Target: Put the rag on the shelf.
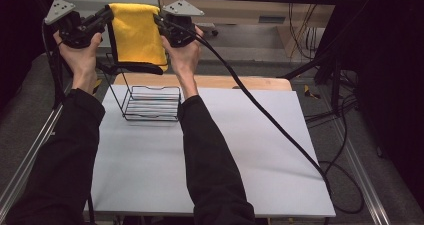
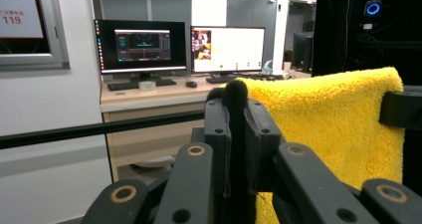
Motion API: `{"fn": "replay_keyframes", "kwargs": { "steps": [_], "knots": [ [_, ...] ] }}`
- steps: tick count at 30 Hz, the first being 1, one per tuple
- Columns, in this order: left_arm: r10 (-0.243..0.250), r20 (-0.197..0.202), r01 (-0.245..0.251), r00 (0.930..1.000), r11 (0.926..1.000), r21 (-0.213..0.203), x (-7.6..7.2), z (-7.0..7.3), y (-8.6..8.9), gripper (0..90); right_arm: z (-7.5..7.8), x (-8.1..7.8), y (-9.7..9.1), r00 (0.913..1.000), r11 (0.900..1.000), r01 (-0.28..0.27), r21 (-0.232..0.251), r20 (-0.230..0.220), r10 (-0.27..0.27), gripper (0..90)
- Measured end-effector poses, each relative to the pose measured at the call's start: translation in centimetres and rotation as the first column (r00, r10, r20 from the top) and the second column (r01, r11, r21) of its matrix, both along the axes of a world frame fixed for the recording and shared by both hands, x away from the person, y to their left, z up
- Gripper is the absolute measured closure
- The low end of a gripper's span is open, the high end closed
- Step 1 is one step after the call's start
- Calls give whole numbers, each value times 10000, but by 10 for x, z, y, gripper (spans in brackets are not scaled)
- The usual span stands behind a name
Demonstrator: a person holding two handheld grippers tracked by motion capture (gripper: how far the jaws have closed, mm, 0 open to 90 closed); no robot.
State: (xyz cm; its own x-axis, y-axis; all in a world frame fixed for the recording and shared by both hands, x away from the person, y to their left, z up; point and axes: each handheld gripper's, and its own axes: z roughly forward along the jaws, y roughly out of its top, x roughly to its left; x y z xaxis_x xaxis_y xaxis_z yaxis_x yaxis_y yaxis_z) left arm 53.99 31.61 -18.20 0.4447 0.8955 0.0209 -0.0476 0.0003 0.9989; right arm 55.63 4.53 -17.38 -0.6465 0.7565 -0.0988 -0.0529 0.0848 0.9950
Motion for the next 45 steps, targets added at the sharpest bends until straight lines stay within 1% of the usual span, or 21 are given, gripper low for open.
{"fn": "replay_keyframes", "kwargs": {
  "steps": [4, 8, 13, 16, 19, 22, 24, 28, 34, 35, 40, 45],
  "knots": [
    [-21, -100, 23, 9999, 9999, 115, -3, -11, 3, 819, -10, -2, 1, 9999, 9999, -129, -49, -99, 129, 850],
    [-90, -159, 93, 9998, 9997, 206, -9, -16, 6, 819, -17, -6, 2, 9995, 9995, -282, -125, -112, 280, 850],
    [-222, -94, 223, 9997, 9996, 150, -20, -20, 10, 819, -23, -12, 3, 9989, 9991, -424, -58, -181, 423, 849],
    [-363, -53, 364, 9993, 9993, 120, -28, -21, 12, 819, -24, -18, 2, 9986, 9987, -517, -44, -100, 516, 850],
    [-435, -62, 437, 9990, 9989, 198, -36, -22, 14, 818, -27, -23, 2, 9981, 9981, -616, 23, -57, 616, 849],
    [-514, -53, 516, 9987, 9983, 253, -42, -24, 16, 818, -29, -27, 2, 9976, 9976, -690, -27, -49, 690, 849],
    [-583, -11, 583, 9983, 9978, 310, -46, -25, 17, 818, -30, -30, 2, 9974, 9974, -722, 5, -43, 722, 849],
    [-698, 9, 697, 9976, 9972, 252, -51, -27, 19, 817, -30, -34, 2, 9968, 9968, -793, -45, 33, 793, 848],
    [-774, 32, 774, 9970, 9969, 118, -53, -28, 21, 815, -28, -35, 2, 9961, 9962, -870, -102, 146, 872, 849],
    [-778, 27, 777, 9970, 9969, 152, -54, -29, 22, 815, -28, -35, 2, 9958, 9959, -891, -126, 175, 893, 849],
    [-905, 28, 904, 9959, 9958, 136, -59, -31, 25, 815, -28, -41, 2, 9940, 9939, -1036, -387, 323, 1049, 848],
    [-1019, -56, 1020, 9948, 9946, 175, -67, -33, 27, 814, -27, -49, 2, 9927, 9915, -1162, -587, 244, 1178, 847]
  ]
}}
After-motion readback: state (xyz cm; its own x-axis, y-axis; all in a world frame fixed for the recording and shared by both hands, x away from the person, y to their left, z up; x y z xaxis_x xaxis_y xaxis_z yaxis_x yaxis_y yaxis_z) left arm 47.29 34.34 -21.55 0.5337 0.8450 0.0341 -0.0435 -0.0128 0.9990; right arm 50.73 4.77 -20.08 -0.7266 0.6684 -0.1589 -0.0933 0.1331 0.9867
